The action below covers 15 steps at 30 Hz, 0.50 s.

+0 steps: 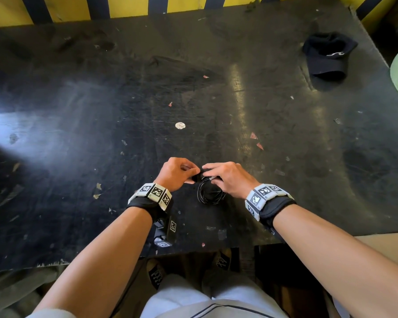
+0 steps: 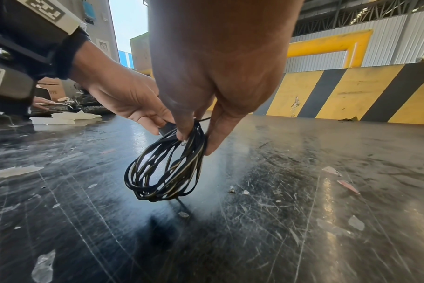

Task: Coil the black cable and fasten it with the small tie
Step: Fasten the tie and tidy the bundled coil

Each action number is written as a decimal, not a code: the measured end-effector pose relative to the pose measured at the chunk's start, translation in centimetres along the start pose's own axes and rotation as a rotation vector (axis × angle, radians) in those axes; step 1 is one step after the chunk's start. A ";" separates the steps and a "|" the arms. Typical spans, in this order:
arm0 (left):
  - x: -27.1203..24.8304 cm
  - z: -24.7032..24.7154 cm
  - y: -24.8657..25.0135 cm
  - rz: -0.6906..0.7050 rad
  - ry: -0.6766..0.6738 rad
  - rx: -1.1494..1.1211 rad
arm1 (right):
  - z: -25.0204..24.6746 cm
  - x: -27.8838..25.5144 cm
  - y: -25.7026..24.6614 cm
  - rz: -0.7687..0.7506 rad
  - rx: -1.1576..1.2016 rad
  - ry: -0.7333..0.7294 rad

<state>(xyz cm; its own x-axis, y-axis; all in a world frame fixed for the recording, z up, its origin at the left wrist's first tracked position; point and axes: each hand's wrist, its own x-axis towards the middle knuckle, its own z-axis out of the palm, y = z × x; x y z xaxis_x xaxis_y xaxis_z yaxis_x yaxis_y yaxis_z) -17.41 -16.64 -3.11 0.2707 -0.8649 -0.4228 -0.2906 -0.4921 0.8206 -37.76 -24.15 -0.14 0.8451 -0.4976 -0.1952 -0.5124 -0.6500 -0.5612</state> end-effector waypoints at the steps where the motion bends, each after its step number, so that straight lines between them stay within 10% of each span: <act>1: 0.0 0.0 0.0 0.008 -0.001 0.007 | 0.0 0.0 -0.1 -0.011 0.000 0.005; 15: -0.2 -0.7 0.3 0.000 -0.097 -0.013 | 0.4 0.7 -0.4 -0.075 -0.059 -0.030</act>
<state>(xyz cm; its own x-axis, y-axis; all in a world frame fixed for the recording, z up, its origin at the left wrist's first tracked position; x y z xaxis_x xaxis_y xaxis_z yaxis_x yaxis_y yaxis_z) -16.91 -16.52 -2.48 0.1809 -0.8705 -0.4577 -0.2784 -0.4917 0.8251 -36.89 -24.00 -0.38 0.8854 -0.4289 -0.1790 -0.4544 -0.7179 -0.5274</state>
